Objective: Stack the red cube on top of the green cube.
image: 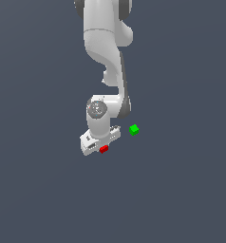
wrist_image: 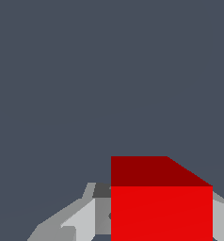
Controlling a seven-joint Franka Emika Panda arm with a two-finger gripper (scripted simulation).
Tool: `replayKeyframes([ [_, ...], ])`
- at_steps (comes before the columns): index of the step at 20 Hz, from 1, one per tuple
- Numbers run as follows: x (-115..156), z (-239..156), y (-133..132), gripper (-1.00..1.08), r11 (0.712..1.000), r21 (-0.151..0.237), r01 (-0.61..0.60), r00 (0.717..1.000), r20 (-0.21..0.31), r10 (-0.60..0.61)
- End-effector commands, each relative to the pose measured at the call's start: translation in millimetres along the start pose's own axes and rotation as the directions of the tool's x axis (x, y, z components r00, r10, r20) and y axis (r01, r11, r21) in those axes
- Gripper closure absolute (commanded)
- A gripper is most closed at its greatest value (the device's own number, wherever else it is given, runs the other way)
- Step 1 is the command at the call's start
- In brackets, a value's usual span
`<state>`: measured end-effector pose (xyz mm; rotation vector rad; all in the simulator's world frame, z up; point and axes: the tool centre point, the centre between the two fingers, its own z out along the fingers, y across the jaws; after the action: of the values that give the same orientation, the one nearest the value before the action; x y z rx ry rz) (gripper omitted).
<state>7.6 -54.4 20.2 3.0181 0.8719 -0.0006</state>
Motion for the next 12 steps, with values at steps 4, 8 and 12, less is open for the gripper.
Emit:
replayKeyframes([
  [4,0.2,0.3,-0.1,1.08,1.000,0.000,0.000,1.000,0.000,0.000],
  [8,0.1,-1.1,-0.1,1.08,1.000,0.000,0.000,1.000,0.000,0.000],
  [12,-0.2,-10.7,-0.3,1.08,1.000,0.000,0.000,1.000,0.000,0.000],
])
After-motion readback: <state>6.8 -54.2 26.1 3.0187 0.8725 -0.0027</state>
